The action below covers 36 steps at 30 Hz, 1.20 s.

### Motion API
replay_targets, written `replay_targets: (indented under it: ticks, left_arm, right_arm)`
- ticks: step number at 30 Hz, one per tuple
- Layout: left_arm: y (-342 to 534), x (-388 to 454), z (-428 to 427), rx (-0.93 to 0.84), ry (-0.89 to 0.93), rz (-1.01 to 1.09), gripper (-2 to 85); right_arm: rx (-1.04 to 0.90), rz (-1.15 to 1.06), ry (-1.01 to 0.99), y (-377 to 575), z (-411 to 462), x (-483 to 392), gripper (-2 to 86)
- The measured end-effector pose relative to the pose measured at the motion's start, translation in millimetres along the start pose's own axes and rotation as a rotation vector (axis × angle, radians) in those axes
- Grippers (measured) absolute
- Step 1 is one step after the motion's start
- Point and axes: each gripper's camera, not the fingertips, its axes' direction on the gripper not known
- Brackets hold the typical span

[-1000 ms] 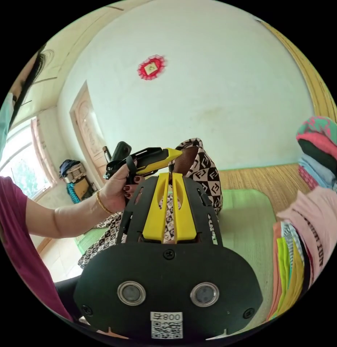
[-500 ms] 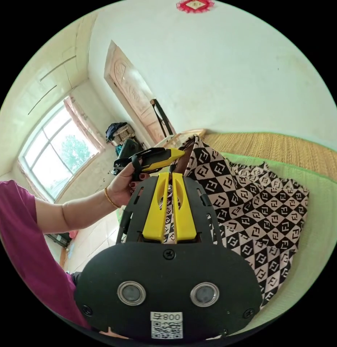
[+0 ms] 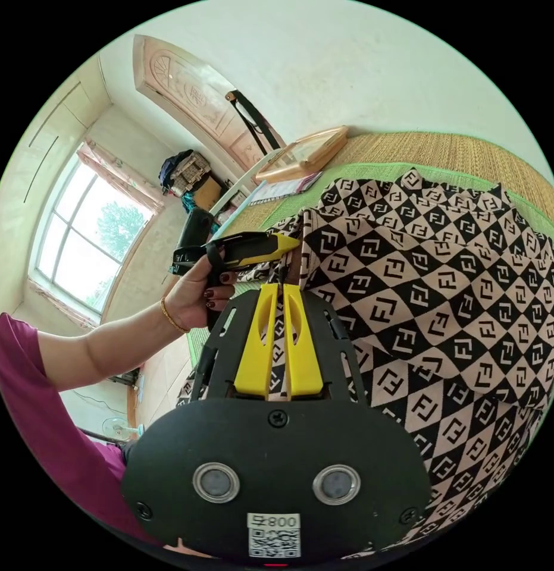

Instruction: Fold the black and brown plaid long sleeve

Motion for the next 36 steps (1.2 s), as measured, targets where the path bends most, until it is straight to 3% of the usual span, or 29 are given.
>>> replay_targets:
  ticks: [6,11,13,17,24,27,31,33,36]
  left_arm:
    - [30.8,-16.1,-3.1,0.105,0.002,-0.024,1.8]
    - [35.7,23.7,29.9,0.038,-0.016,0.117,1.8]
    - [33.1,35.6,48.8,-0.014,-0.064,0.154,1.5]
    - [34.7,46.9,73.9,-0.039,-0.380,0.148,0.5]
    - [50.7,63.6,78.5,0.020,-0.380,0.112,0.2]
    - [55.0,94.9,83.6,0.054,-0.319,0.188,0.2]
    - [53.1,123.5,116.2,-0.039,-0.384,0.277,0.2]
    - [50.5,115.4,145.7,-0.154,-0.535,0.265,0.1]
    - [49.0,117.4,144.9,-0.117,-0.444,0.203,0.1]
  right_arm:
    - [-0.070,0.025,0.020,-0.6,61.0,13.1,1.6]
    - [-0.078,0.045,0.008,5.3,86.7,21.1,1.8]
    - [-0.087,0.032,0.013,8.5,96.3,19.2,1.9]
    - [-0.095,0.010,0.022,16.6,98.6,14.4,1.8]
    - [-0.040,-0.072,-0.101,41.4,63.3,1.6,0.5]
    - [0.007,-0.056,0.003,49.9,52.1,3.0,0.2]
    - [-0.031,0.018,0.063,51.9,64.9,30.4,0.1]
    - [-0.124,0.040,0.086,53.7,83.0,40.0,0.1]
    - [-0.095,0.028,0.050,61.6,64.6,39.8,0.0]
